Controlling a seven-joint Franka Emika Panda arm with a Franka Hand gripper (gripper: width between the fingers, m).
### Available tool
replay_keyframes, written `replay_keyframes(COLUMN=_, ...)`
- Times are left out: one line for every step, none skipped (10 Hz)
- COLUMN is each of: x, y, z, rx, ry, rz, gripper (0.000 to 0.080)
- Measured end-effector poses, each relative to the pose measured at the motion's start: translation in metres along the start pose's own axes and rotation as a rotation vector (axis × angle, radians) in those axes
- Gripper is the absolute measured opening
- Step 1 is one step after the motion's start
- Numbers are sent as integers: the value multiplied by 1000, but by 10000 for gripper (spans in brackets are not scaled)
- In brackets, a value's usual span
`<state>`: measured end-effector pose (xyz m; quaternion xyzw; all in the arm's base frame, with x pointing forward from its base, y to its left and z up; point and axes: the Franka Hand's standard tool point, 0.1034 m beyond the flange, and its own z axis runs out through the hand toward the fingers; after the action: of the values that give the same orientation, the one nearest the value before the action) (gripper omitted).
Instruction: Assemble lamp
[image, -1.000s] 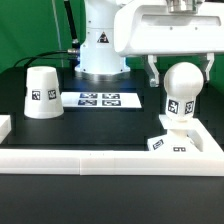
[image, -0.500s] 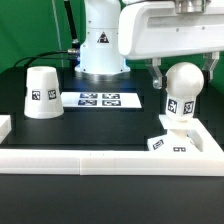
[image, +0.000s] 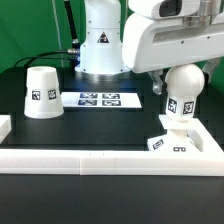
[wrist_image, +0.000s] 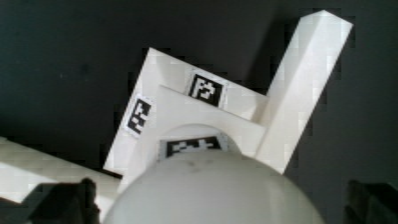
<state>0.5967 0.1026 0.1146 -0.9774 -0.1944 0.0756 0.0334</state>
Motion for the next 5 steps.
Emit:
replay_keyframes(x=0, y=1, z=0, rx=0, ry=0, rz=-3, gripper=699)
replay_keyframes(x=0, y=1, z=0, rx=0, ry=1, rz=-3, gripper=699)
replay_keyframes(x=0, y=1, z=0, rx=0, ry=1, rz=-3, gripper=577)
replay_keyframes(x=0, y=1, z=0, rx=0, ry=1, rz=-3, gripper=577)
replay_keyframes(x=0, y=1, z=0, rx=1, ry=1, rz=11, gripper=576)
